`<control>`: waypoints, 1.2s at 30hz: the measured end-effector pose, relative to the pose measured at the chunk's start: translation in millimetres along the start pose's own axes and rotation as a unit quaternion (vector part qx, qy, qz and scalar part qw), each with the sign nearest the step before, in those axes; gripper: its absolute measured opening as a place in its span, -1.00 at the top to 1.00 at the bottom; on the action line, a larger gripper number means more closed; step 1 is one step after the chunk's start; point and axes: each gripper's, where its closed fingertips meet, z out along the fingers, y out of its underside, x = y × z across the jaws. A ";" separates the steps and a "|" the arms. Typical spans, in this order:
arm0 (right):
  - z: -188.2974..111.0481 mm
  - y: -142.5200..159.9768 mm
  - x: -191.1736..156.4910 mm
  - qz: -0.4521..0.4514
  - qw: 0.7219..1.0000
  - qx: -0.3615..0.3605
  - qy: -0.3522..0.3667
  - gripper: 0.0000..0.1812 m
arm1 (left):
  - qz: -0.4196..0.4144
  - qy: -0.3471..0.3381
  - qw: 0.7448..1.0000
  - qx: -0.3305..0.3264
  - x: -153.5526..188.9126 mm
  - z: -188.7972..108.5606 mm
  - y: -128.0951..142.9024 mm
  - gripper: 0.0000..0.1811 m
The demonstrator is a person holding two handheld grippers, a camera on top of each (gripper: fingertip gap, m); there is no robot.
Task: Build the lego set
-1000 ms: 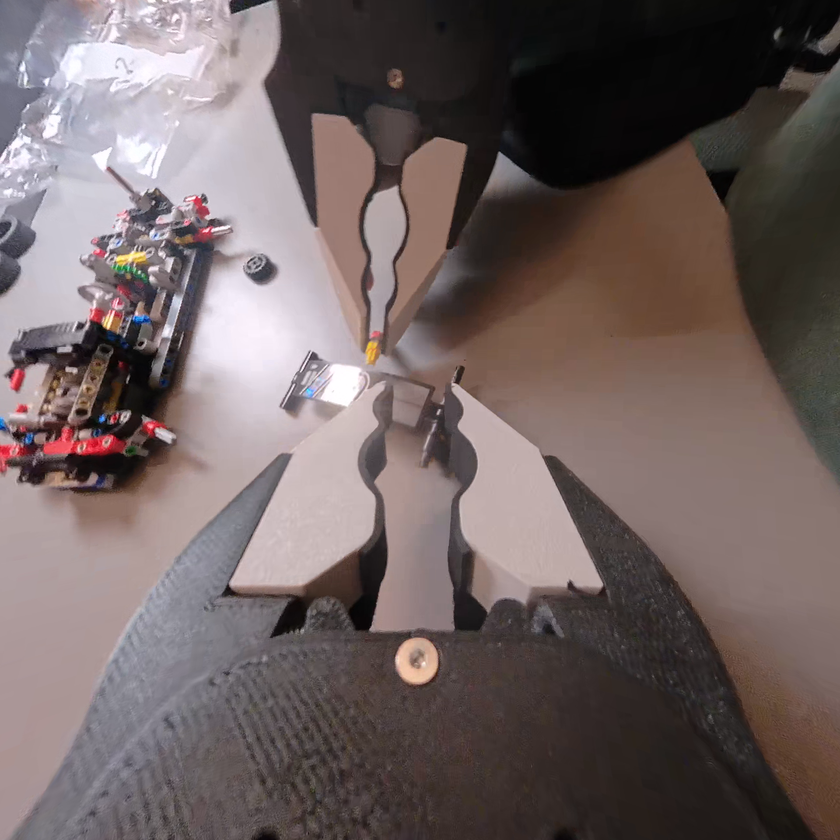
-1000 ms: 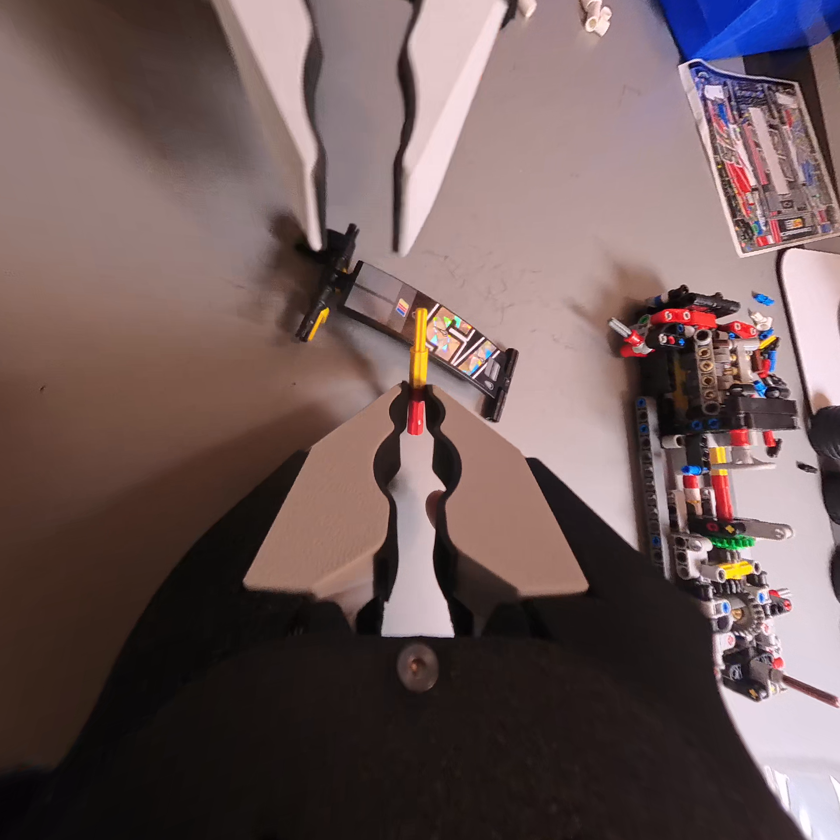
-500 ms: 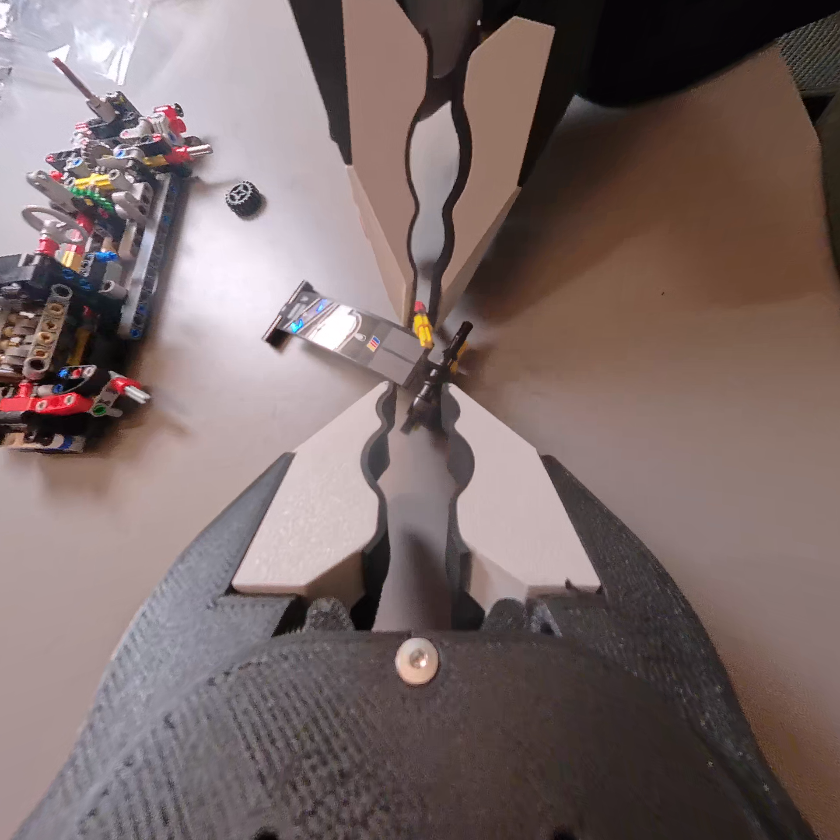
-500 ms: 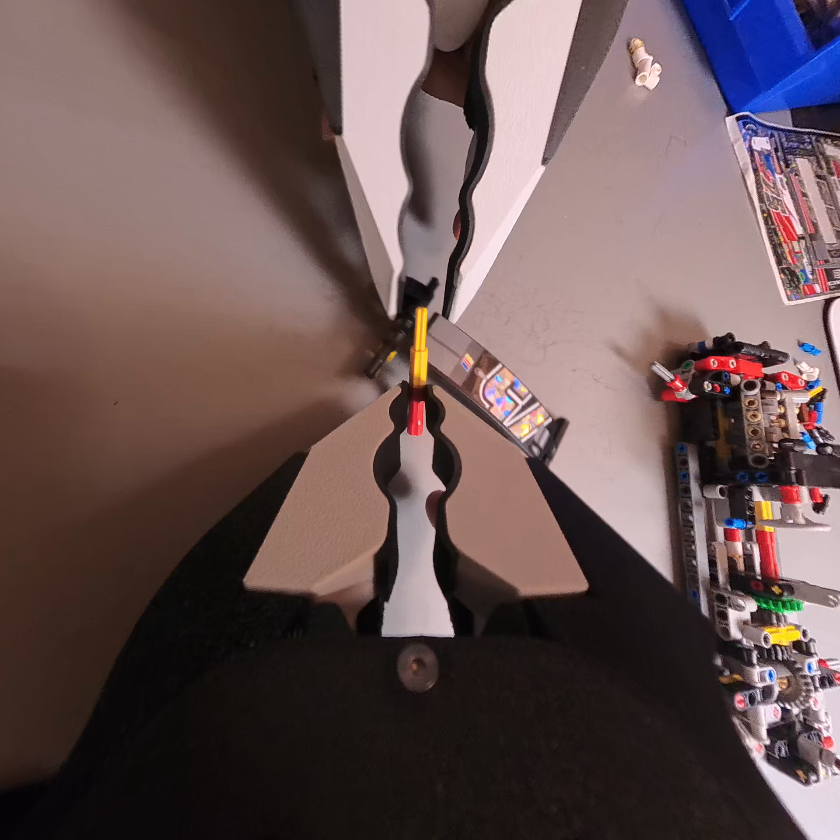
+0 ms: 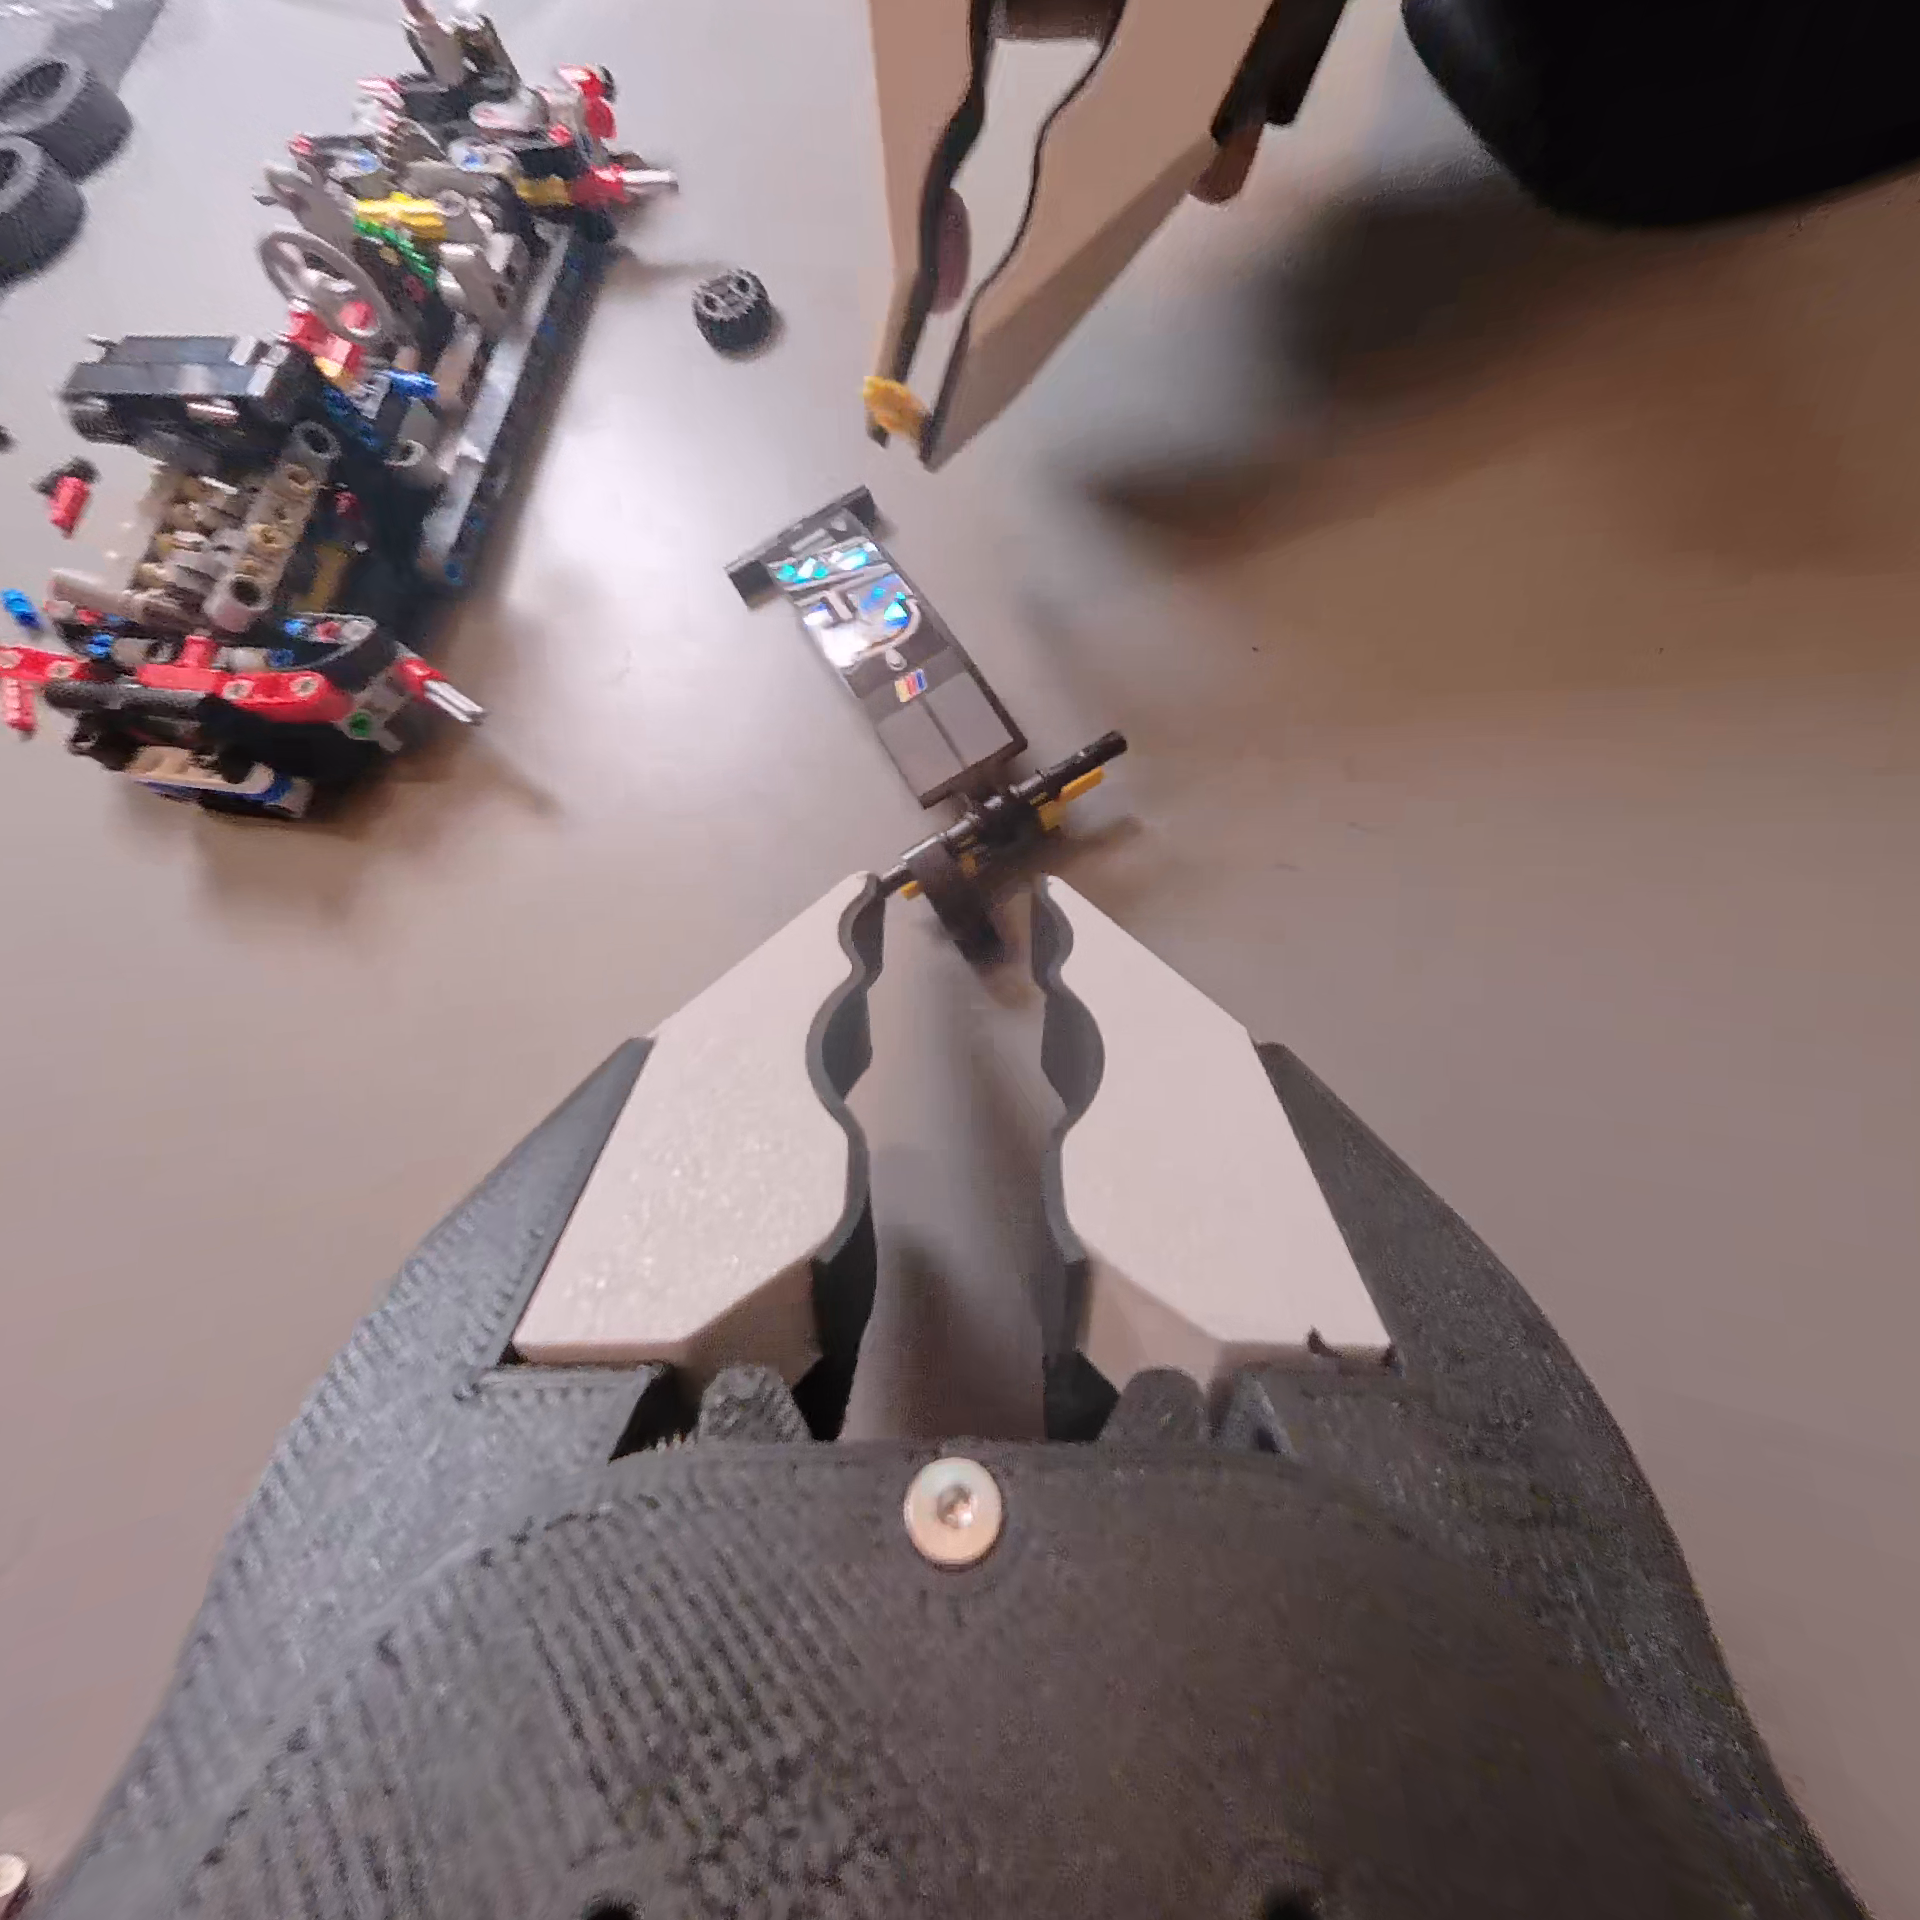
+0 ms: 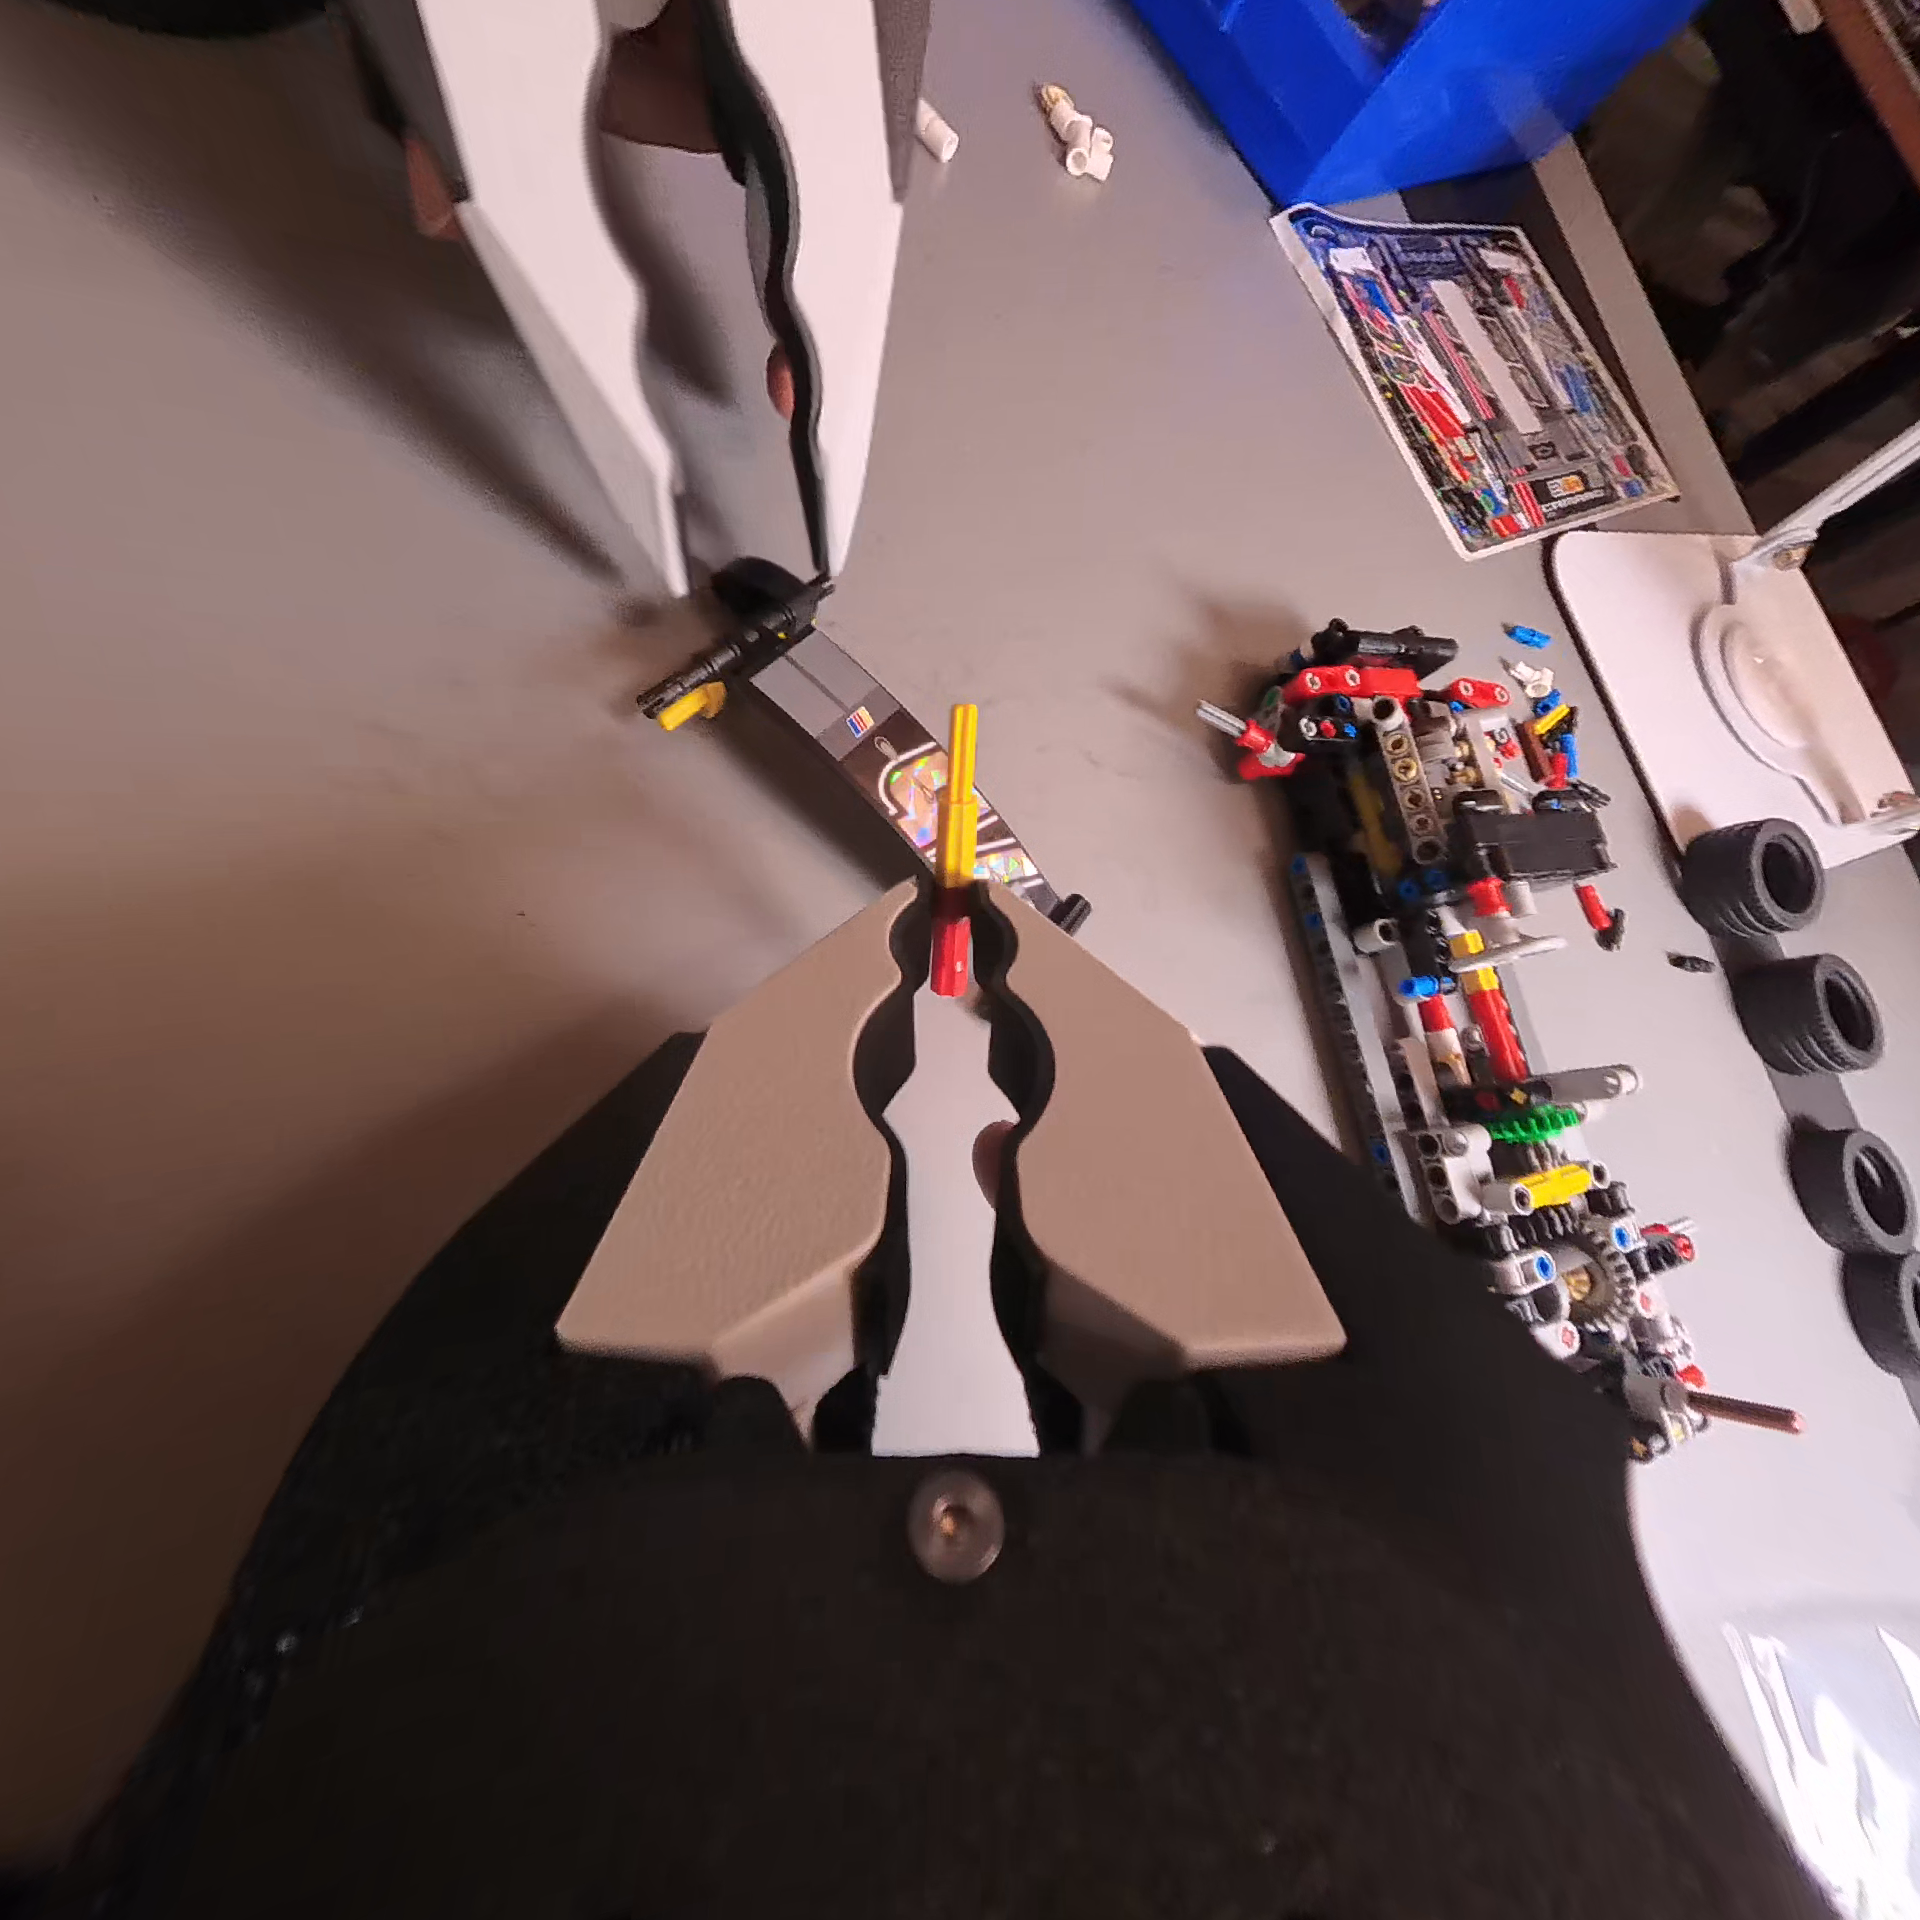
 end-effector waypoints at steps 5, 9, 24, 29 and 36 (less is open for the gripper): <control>1.8 -0.2 1.4 -0.009 1.000 -0.001 0.011 0.96 | 0.020 -0.036 0.999 -0.034 -6.7 6.7 6.5 0.79; 2.8 -4.9 1.6 -0.017 1.000 0.006 0.020 0.97 | 0.012 -0.043 0.999 -0.016 -13.5 2.8 3.4 0.91; 14.2 2.5 -26.2 -0.076 0.996 -0.049 -0.016 0.97 | 0.013 -0.056 0.998 -0.017 -23.0 4.7 11.2 0.88; 14.9 1.6 -30.0 -0.083 0.995 -0.051 -0.019 0.97 | 0.006 -0.055 0.998 -0.004 -23.1 -0.9 7.1 0.84; 15.7 0.7 -33.1 -0.083 0.995 -0.051 -0.022 0.97 | 0.002 -0.049 0.999 -0.013 -20.6 7.5 8.4 0.91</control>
